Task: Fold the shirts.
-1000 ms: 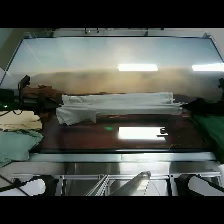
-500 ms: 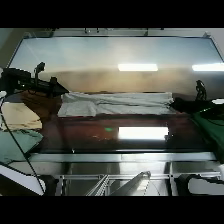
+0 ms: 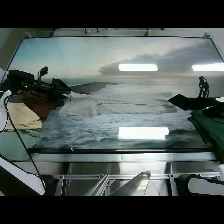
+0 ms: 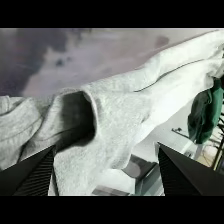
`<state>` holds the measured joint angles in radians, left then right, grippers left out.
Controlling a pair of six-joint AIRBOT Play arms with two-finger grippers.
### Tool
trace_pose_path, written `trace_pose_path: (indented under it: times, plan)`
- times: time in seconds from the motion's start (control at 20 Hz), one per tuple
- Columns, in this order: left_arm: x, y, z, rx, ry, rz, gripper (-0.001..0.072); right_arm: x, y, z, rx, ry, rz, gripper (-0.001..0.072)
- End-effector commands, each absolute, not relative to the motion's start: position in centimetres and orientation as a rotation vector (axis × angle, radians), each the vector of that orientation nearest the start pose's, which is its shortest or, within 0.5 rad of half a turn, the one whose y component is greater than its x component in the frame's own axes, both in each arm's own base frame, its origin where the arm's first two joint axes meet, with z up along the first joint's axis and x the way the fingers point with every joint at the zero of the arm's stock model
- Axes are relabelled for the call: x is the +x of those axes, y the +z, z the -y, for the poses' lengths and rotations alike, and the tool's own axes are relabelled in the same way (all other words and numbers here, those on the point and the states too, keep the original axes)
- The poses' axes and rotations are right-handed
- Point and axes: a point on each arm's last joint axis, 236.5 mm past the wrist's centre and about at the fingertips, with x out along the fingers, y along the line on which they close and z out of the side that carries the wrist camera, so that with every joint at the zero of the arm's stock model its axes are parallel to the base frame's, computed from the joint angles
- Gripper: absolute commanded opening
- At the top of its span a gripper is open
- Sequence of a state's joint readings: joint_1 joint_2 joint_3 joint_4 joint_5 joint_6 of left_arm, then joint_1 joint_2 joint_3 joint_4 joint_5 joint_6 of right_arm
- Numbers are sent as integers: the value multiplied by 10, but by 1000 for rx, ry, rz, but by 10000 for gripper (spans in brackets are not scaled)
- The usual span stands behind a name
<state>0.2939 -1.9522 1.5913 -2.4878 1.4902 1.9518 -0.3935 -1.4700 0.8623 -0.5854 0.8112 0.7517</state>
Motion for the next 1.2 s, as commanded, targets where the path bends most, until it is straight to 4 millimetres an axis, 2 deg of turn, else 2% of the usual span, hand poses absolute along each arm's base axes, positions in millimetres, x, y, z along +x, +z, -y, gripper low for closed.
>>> trace_pose_path:
  times: [0.0,0.05,0.1,0.2,0.3,0.4,0.45,0.55,0.6,0.65,0.8,0.95,1.15]
  plan:
    - [466,-23,33,-816,-595,-1326,714,418,-69,49,534,174,-1024,590]
    - [466,-15,29,-813,-589,-1311,679,422,-71,51,537,178,-1028,588]
    - [466,-6,28,-806,-587,-1297,597,425,-76,51,550,176,-1038,588]
    - [466,8,31,-778,-597,-1275,350,430,-91,44,600,200,-1083,587]
    - [464,18,43,-749,-620,-1269,15,430,-105,27,646,272,-1148,585]
    - [461,20,62,-723,-655,-1286,22,431,-116,12,668,313,-1195,575]
    - [459,17,75,-704,-676,-1303,22,432,-118,4,665,337,-1211,504]
    - [455,10,108,-670,-728,-1341,22,433,-118,-17,643,398,-1238,423]
    - [450,4,128,-650,-760,-1369,21,434,-116,-27,631,427,-1248,258]
    - [447,-5,152,-625,-788,-1395,21,434,-114,-36,619,451,-1256,11]
    - [448,-40,231,-541,-815,-1396,13,435,-99,-48,611,510,-1256,16]
    - [445,-79,305,-482,-784,-1374,13,430,-70,-41,617,550,-1238,16]
    - [425,-107,368,-436,-778,-1470,12,419,-21,-11,638,565,-1179,16]
